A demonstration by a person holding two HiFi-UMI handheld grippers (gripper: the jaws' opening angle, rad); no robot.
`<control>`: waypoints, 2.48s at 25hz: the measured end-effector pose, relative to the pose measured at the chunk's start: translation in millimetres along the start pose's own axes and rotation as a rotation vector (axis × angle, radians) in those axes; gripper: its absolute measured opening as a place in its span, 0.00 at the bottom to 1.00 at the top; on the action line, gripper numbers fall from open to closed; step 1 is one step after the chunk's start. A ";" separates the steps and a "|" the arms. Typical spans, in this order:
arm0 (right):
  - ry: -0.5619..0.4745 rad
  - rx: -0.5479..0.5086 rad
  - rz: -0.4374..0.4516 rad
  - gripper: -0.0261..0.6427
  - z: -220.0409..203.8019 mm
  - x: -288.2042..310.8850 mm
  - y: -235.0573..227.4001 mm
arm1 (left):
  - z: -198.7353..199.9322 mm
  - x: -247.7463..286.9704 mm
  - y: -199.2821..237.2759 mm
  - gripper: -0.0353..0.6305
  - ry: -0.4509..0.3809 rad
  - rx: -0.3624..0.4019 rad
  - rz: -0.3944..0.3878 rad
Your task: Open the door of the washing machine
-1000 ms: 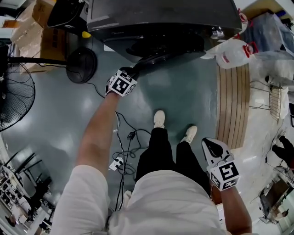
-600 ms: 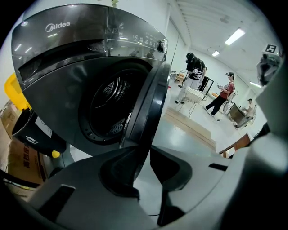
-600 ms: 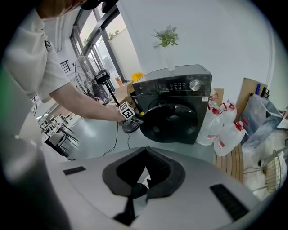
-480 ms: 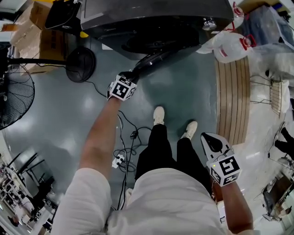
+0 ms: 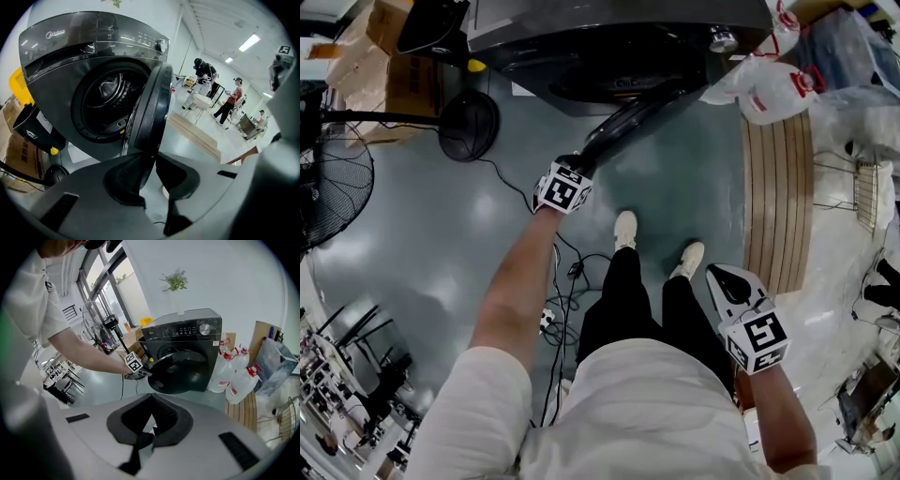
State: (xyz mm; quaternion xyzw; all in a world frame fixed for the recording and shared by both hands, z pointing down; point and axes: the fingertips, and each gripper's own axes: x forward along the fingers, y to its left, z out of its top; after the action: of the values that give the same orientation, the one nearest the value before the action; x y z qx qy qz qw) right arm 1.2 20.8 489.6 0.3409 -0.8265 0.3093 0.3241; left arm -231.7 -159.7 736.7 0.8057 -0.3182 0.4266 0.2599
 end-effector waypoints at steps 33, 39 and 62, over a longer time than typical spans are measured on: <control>-0.018 0.013 0.004 0.05 -55.9 -59.1 -43.9 | -7.9 31.1 -189.8 0.19 0.045 -0.175 -0.023; -0.022 0.027 0.000 0.05 -68.3 -70.3 -56.2 | -2.2 37.6 -217.4 0.20 0.052 -0.219 -0.007; -0.018 0.046 -0.018 0.05 -122.6 -120.4 -109.8 | 43.4 82.5 -326.6 0.21 0.033 -0.466 0.009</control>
State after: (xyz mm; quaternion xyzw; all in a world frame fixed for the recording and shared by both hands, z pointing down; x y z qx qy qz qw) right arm 192.0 90.9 505.0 0.3584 -0.8190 0.3222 0.3113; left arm 66.6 2.7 737.2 0.7155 -0.4075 0.3559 0.4421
